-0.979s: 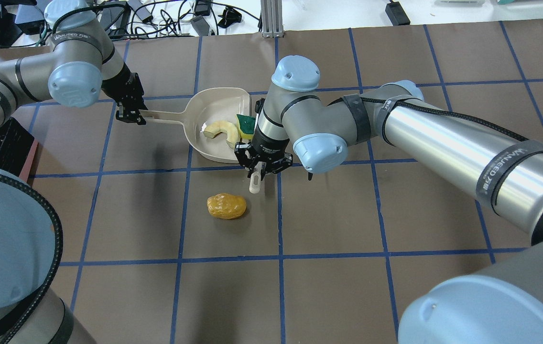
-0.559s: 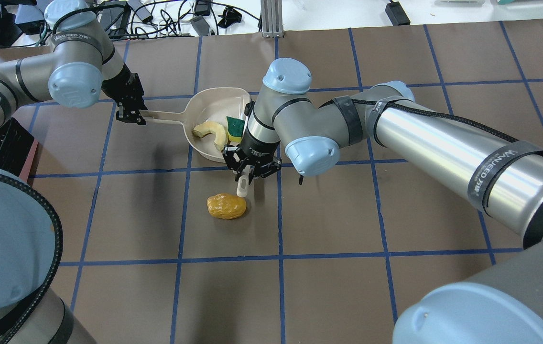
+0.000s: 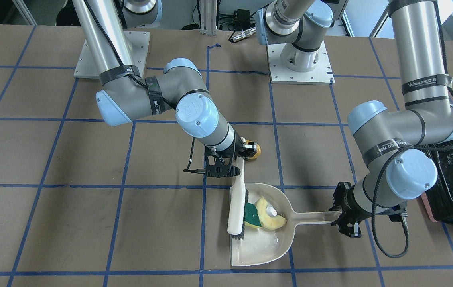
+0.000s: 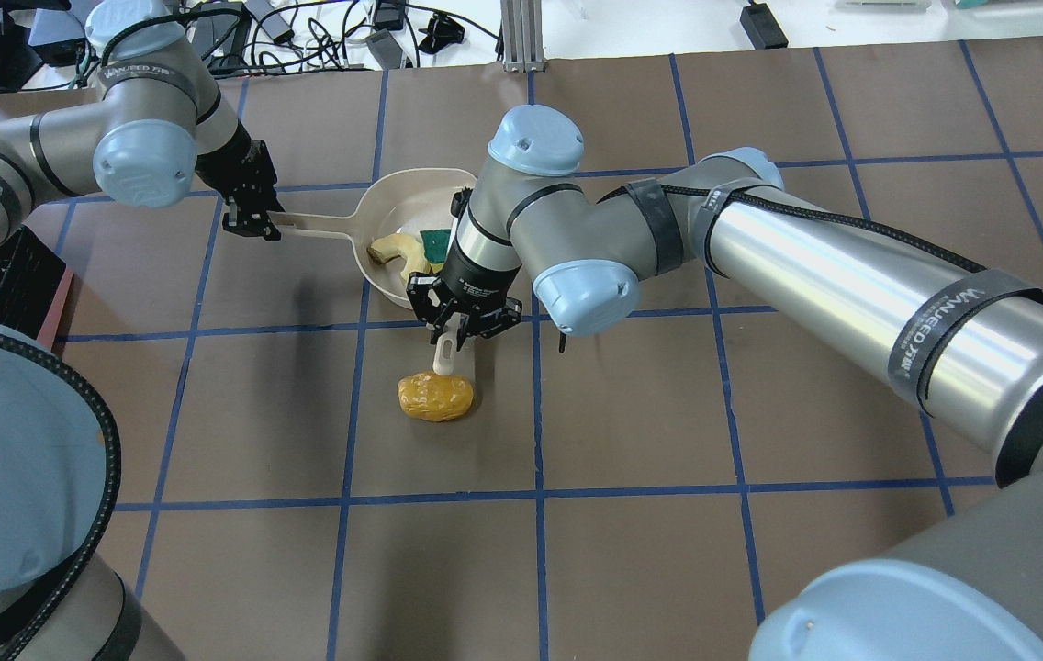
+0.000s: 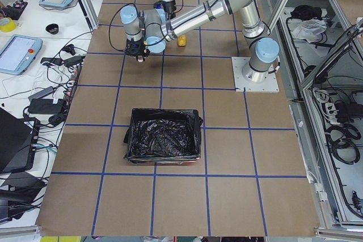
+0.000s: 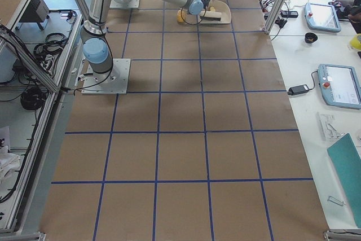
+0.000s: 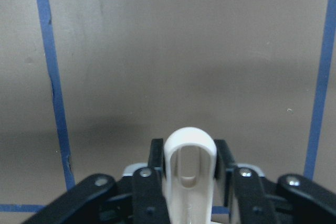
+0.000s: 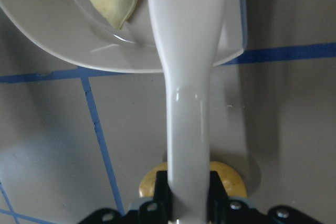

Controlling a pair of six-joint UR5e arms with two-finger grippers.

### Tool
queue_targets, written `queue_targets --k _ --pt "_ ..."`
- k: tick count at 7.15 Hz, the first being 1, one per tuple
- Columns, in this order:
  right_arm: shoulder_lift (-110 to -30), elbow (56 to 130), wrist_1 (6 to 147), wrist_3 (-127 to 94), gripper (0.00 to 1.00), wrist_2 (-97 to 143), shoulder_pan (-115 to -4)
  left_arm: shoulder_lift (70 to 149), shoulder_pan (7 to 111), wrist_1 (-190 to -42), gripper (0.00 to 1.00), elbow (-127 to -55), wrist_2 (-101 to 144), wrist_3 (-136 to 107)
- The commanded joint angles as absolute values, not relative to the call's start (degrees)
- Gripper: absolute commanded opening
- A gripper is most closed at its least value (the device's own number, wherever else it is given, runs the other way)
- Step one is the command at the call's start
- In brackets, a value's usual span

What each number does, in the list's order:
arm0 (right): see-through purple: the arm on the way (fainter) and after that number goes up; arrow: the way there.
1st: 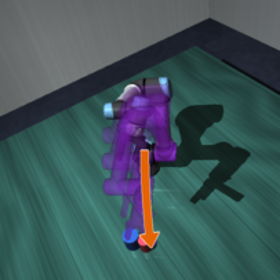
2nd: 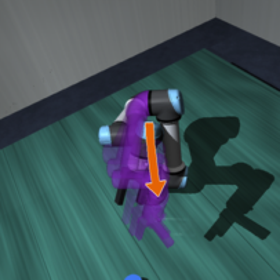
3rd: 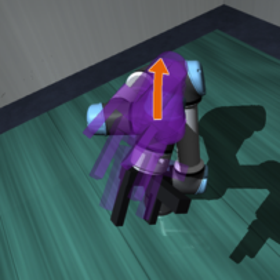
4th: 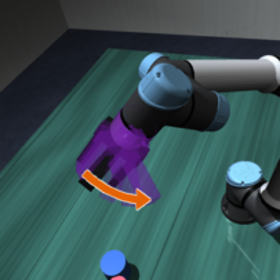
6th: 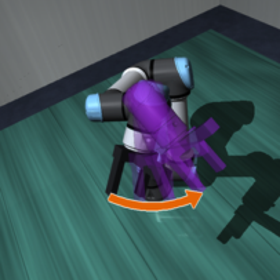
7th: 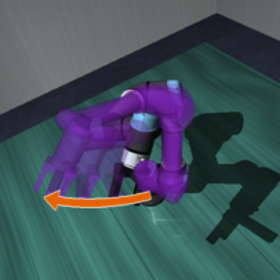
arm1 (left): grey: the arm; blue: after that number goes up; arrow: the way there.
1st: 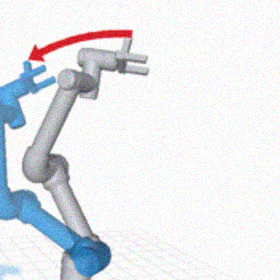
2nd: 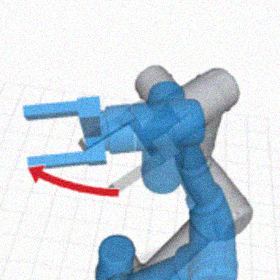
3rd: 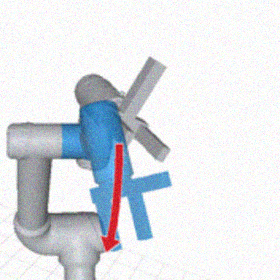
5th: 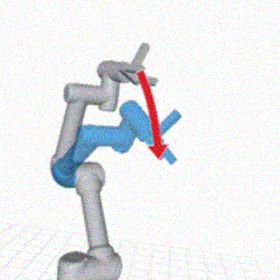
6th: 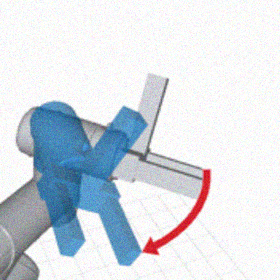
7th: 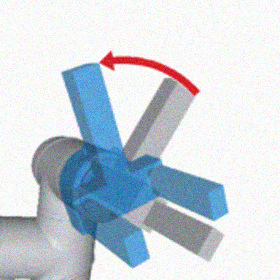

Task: Sweep and dump trash into bin
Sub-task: 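Lift the brush and move it toward the yellow potato with the right gripper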

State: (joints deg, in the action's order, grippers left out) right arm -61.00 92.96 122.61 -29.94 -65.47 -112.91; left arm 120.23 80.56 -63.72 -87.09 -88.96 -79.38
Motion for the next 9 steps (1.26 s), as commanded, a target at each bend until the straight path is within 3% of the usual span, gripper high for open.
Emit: queue_targets --k 1,5,9 --pt "-61.08 92.37 122.26 -29.10 0.00 -68.54 -112.77 120.23 80.51 -63.72 0.00 -87.10 -88.86 -79.01" --pt "-61.43 92.81 120.25 -26.46 0.00 -78.29 -112.24 120.15 80.51 -63.72 0.00 -87.19 -88.86 -78.40" --pt "-70.11 93.16 108.93 -23.20 0.00 -86.03 -110.31 117.87 79.81 -64.59 0.00 -85.97 -88.34 -75.86"
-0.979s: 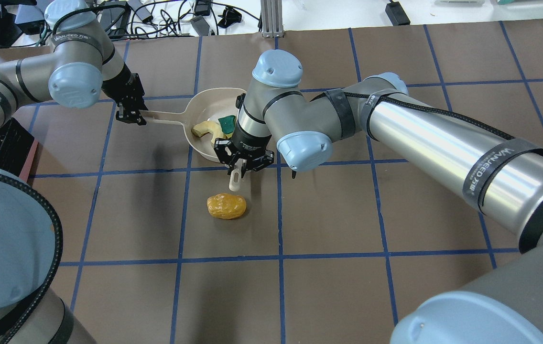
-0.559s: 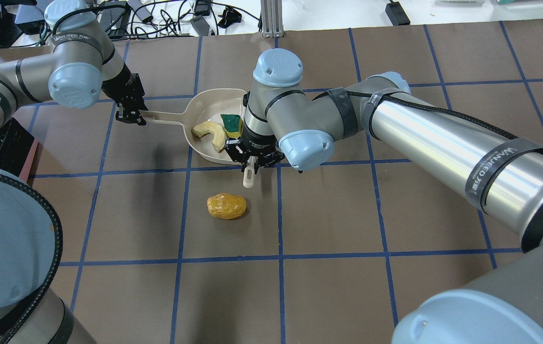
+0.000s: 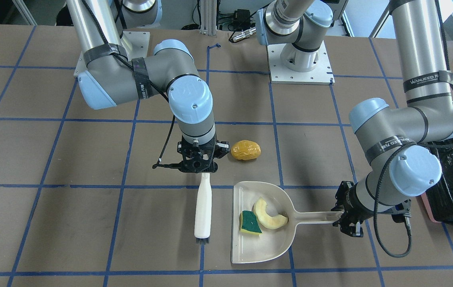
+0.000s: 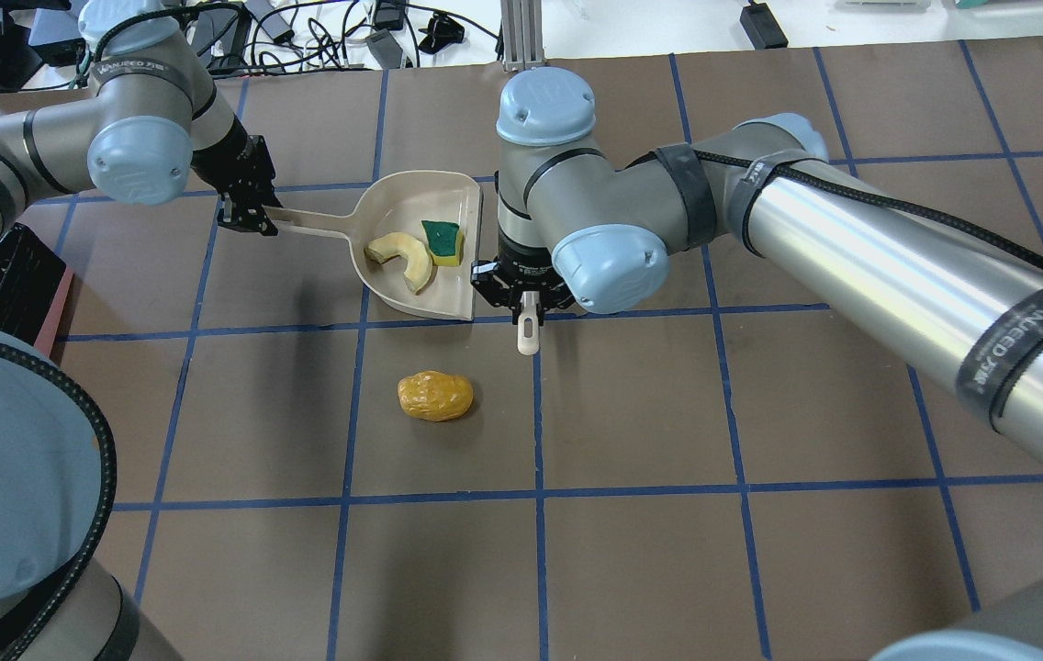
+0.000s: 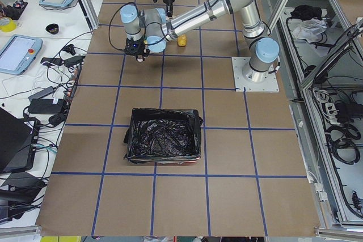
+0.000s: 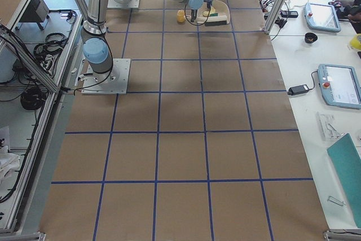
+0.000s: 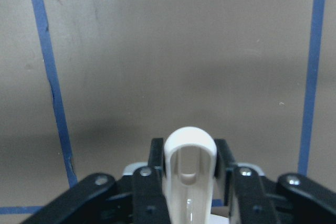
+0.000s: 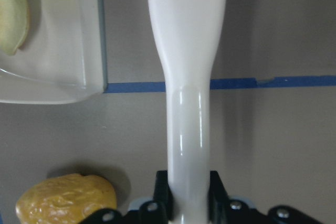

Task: Sweep and dump trash into bin
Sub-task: 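Lift the brush and move it toward the yellow potato with the right gripper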

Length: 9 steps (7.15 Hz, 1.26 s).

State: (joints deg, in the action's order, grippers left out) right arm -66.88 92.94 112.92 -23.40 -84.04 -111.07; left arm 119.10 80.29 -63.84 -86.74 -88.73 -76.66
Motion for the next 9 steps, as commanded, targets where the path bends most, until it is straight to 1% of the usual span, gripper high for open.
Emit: queue_targets --k 1,2,3,6,7,9 --pt "-73.09 93.25 104.72 -24.16 0.00 -86.22 -110.22 117.43 79.11 -64.60 0.00 -85.78 -88.24 -75.50" --pt "-74.52 93.34 103.63 -25.65 0.00 -86.13 -110.48 116.64 77.45 -64.95 0.00 -85.87 -87.20 -75.06" --pt "-75.92 94.99 103.62 -28.19 0.00 -85.18 -110.65 115.41 75.87 -66.95 0.00 -85.78 -86.75 -73.23" --pt "-85.22 104.30 100.91 -28.48 0.00 -85.25 -110.74 110.67 67.96 -75.12 0.00 -86.48 -85.87 -61.65" --pt "-87.25 105.72 100.72 -29.61 0.00 -85.60 -110.74 109.96 66.37 -75.58 0.00 -87.01 -85.78 -59.44" --pt "-88.15 107.92 100.72 -32.94 0.00 -85.08 -112.14 108.64 64.44 -78.91 0.00 -88.06 -85.26 -52.42"
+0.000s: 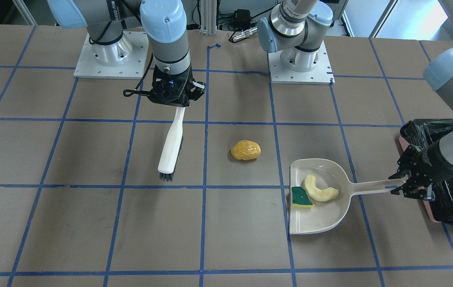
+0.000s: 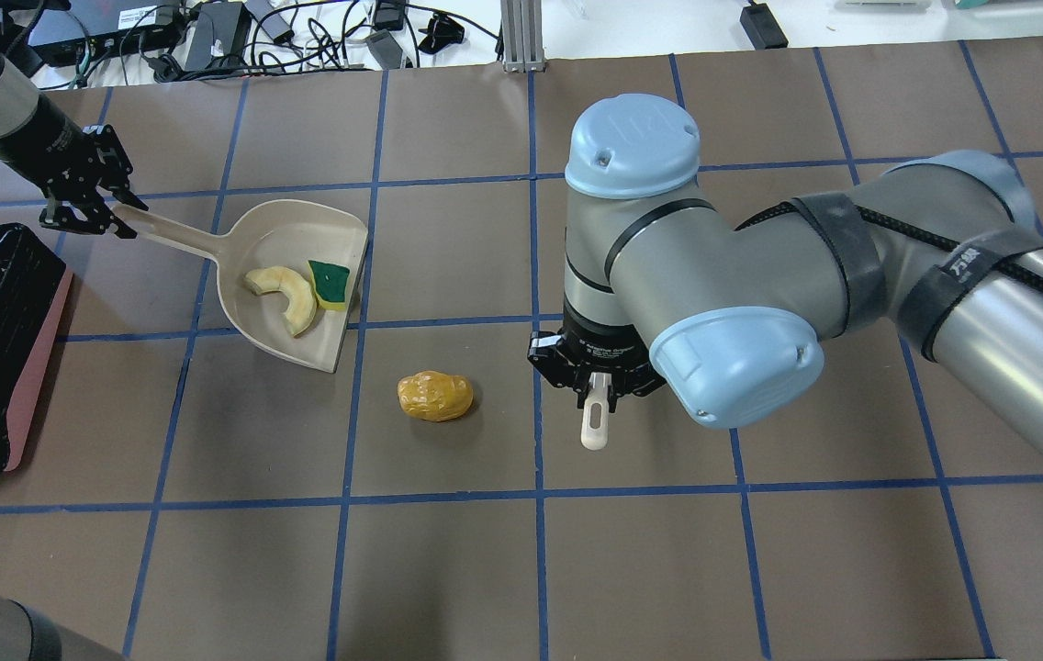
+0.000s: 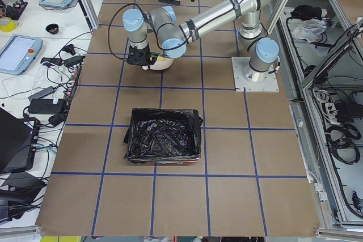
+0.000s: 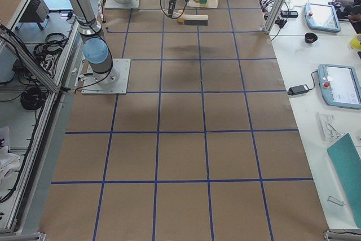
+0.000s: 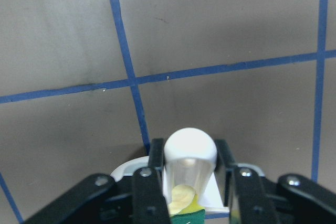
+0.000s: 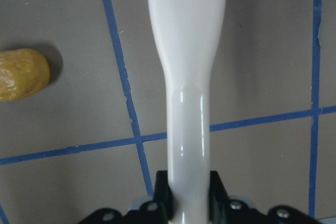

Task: Sweep and dump trash into bin
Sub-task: 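Pull the dustpan nearer the robot with the left gripper while the right brush approaches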

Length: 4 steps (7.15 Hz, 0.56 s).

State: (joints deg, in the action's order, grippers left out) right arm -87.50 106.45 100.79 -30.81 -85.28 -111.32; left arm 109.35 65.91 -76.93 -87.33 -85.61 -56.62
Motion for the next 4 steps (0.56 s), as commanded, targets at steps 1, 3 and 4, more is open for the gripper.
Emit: queue_targets --k 1,3,4 --pt "-88.07 108.97 100.81 -35.31 0.00 -84.90 -113.37 108.02 63.47 -78.14 0.00 -91.29 -85.43 -50.90" --pt "-87.63 111.34 100.98 -40.58 0.00 -83.85 -117.66 106.88 63.28 -72.02 0.00 -98.31 -85.60 -48.17" --pt "-87.28 112.31 101.94 -42.78 0.00 -82.37 -118.90 106.53 63.37 -68.15 0.00 -101.48 -85.34 -49.30"
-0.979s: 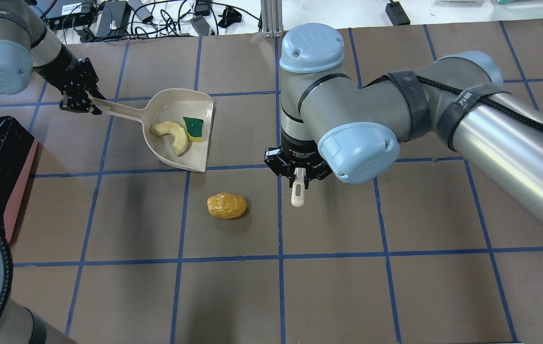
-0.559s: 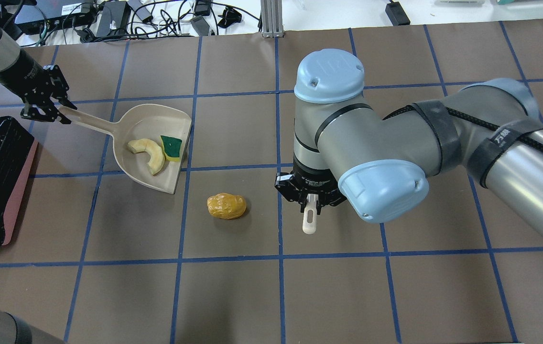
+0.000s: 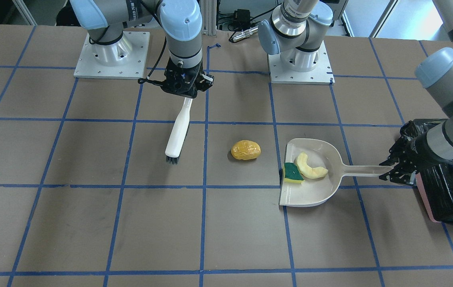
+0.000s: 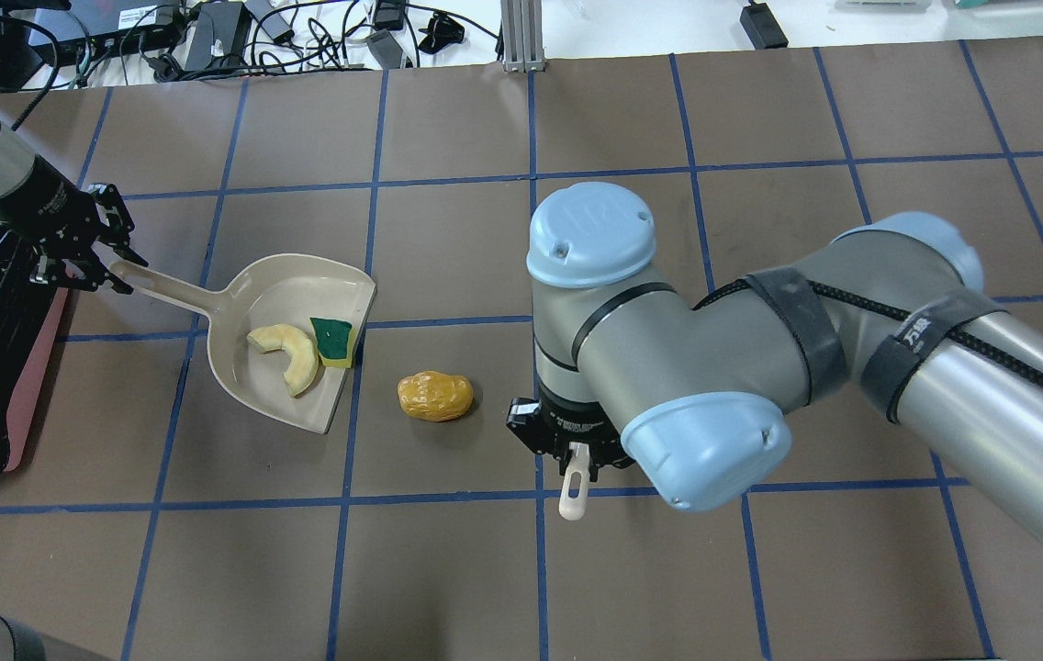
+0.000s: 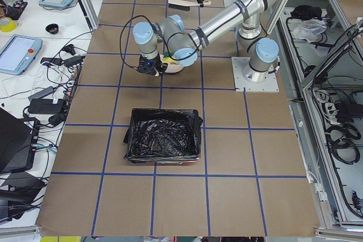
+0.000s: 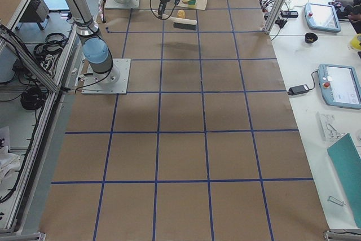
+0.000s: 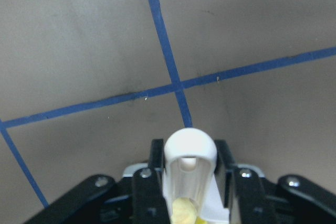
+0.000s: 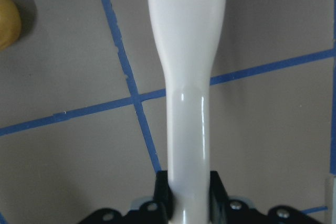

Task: Sweep and dump trash into bin
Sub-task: 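Pull the dustpan nearer the robot with the left gripper while the right brush approaches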

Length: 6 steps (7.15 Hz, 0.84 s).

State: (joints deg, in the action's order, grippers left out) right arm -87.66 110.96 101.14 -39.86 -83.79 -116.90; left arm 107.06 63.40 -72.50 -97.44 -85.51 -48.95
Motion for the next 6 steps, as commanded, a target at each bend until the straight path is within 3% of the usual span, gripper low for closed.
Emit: queue_targets --k 1,6 --pt "-86.41 112.32 103.08 -43.15 0.00 -81.57 -119.09 106.26 63.37 -63.59 0.00 -105.08 -85.34 -51.74" --pt "-79.72 111.88 114.52 -48.16 0.00 -78.05 -124.53 99.42 62.85 -62.75 0.00 -111.96 -85.96 -49.84"
